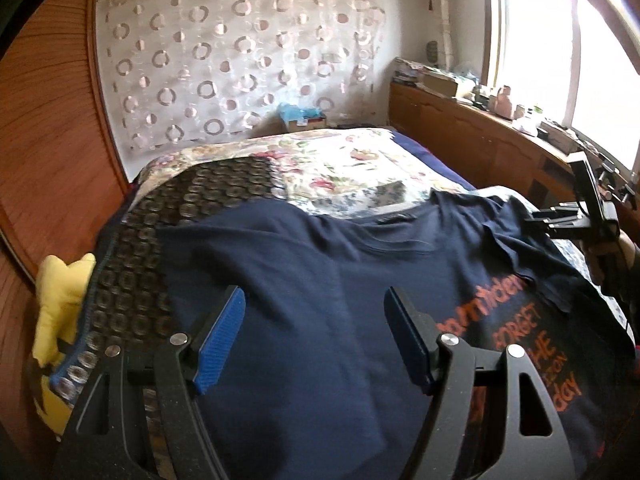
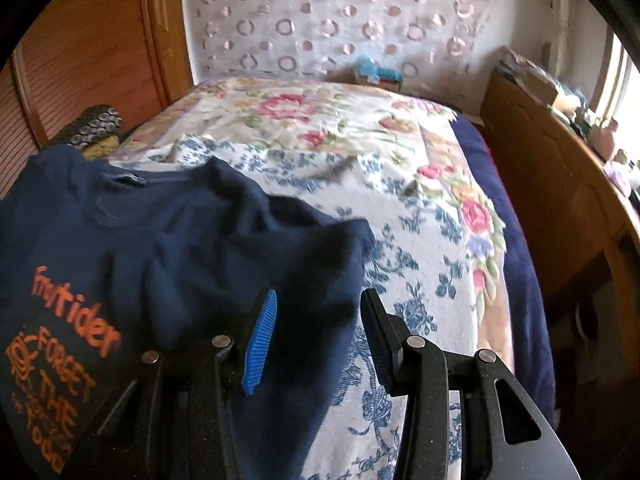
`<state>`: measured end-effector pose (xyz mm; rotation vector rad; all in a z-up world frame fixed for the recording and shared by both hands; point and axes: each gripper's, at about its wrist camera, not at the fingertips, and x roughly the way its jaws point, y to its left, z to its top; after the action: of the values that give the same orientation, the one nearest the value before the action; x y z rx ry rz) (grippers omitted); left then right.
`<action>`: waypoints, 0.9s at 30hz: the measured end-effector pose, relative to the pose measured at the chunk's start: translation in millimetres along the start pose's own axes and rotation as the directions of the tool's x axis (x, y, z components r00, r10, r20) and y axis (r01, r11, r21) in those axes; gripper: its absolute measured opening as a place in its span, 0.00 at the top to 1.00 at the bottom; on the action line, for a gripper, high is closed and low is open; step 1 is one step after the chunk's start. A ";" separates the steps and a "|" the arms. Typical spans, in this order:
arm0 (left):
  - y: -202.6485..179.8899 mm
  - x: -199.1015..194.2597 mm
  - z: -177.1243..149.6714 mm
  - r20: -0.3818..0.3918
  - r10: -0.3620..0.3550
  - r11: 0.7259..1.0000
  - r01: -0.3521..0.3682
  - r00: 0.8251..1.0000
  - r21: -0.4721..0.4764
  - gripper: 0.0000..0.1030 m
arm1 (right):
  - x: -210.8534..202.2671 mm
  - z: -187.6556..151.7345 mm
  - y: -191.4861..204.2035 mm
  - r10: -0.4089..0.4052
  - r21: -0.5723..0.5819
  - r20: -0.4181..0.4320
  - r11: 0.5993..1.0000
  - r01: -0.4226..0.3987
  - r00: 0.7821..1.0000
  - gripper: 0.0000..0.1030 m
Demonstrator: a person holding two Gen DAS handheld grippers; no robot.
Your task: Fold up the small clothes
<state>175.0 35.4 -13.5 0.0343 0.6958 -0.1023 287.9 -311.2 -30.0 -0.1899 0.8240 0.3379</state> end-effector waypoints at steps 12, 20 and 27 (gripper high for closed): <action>71.1 17.7 21.0 -0.024 0.098 0.992 -0.100 0.995 -0.074 0.47 | -2.9 -1.4 -3.9 0.025 0.021 0.023 0.999 -0.025 0.999 0.56; 95.4 43.3 22.8 -0.091 0.070 0.988 -0.082 0.993 -0.132 0.51 | 0.1 -9.2 -10.8 0.025 0.023 0.024 0.999 -0.026 0.999 0.54; 98.1 56.5 26.9 -0.120 0.072 0.988 -0.088 0.990 -0.130 0.52 | 3.7 -8.5 -11.8 0.024 0.020 0.022 0.999 -0.024 0.999 0.54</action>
<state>245.6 126.6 -29.3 -0.0624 0.8139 0.0248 288.7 -323.9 -38.0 -0.1568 0.8082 0.3535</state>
